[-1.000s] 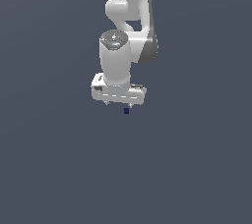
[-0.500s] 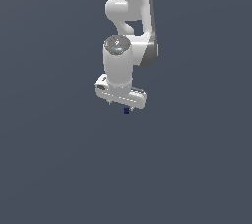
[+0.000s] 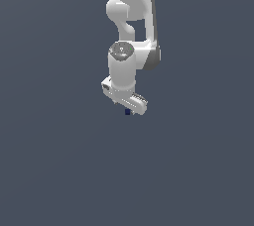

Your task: Pick up the object and move it to a goal position.

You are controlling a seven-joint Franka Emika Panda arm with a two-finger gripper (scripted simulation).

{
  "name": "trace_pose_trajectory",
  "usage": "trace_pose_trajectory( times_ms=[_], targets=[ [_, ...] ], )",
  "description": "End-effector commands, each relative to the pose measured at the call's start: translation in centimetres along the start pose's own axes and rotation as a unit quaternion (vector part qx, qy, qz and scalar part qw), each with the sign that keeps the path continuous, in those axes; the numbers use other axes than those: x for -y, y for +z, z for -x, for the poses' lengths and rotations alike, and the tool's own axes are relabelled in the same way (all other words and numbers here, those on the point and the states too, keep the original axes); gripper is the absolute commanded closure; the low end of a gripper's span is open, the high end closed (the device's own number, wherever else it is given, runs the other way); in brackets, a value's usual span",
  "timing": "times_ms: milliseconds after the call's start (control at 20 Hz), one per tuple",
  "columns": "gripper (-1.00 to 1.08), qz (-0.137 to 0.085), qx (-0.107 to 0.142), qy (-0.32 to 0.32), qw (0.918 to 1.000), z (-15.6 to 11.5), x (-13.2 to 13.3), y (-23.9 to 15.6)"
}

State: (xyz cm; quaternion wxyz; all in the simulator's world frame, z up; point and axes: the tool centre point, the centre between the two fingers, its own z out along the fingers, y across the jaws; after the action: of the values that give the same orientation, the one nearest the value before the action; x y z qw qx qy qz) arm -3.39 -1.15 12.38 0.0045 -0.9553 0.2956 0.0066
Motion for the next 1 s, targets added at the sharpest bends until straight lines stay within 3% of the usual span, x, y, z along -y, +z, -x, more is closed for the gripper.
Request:
trace_pose_trajectory(
  times_ms=[0,450,950],
  targets=[
    [-0.92,-0.001,0.0,0.035,0.9994,0.4,0.0,0.6],
    [-0.92,-0.001,0.0,0.158,0.9875,1.7,-0.2,2.6],
    [-0.92,-0.001,-0.003,0.291,0.9567,3.2,-0.7,4.6]
  ],
)
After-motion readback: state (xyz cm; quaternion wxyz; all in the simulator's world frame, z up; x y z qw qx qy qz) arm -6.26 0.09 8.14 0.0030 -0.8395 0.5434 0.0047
